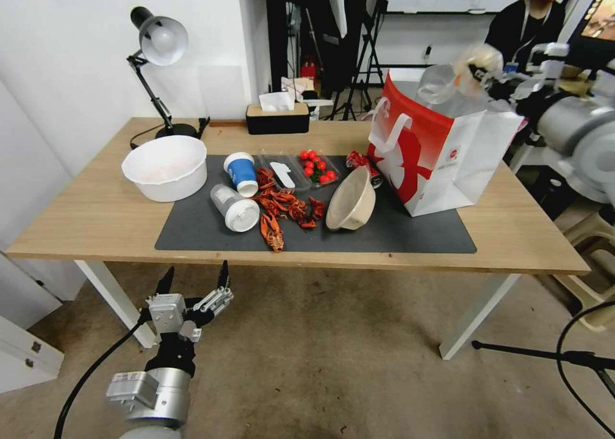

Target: Pick up the trash from the table and place it into the takeout bag.

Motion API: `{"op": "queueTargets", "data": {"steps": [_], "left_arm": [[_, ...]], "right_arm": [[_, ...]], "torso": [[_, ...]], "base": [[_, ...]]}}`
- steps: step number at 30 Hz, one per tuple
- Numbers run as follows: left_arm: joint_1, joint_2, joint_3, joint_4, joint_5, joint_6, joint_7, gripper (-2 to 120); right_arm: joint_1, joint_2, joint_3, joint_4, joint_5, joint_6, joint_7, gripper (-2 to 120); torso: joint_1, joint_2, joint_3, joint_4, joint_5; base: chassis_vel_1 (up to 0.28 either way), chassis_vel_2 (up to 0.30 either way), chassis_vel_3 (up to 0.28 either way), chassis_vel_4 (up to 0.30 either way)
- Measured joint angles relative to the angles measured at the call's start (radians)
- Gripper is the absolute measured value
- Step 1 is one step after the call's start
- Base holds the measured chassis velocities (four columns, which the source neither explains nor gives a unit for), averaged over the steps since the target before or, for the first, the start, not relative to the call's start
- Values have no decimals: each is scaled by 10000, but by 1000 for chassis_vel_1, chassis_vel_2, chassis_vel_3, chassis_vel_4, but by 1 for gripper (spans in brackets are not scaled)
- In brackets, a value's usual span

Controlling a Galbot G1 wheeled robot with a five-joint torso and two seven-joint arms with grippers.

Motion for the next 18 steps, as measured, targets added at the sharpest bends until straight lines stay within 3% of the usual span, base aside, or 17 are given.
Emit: {"op": "queueTargets", "data": {"steps": [10,15,18], "left_arm": [[63,3,17,-47,20,-144,50,100],[52,7,27,-32,26,-144,53,100],[59,3,36,-32,34,-143,54,100]], "right_arm": [[509,389,-523,-463,229,-719,1024,6],[511,340,-440,-479,253,-749,1182,19],[510,282,-369,-510,273,-803,1196,34]], "torso": [[0,-1,-1,-1,-1],[0,-1,-1,-1,-1],[0,-1,-1,-1,-1]], "base": [[0,0,0,0],[0,0,0,0],[0,0,0,0]]}}
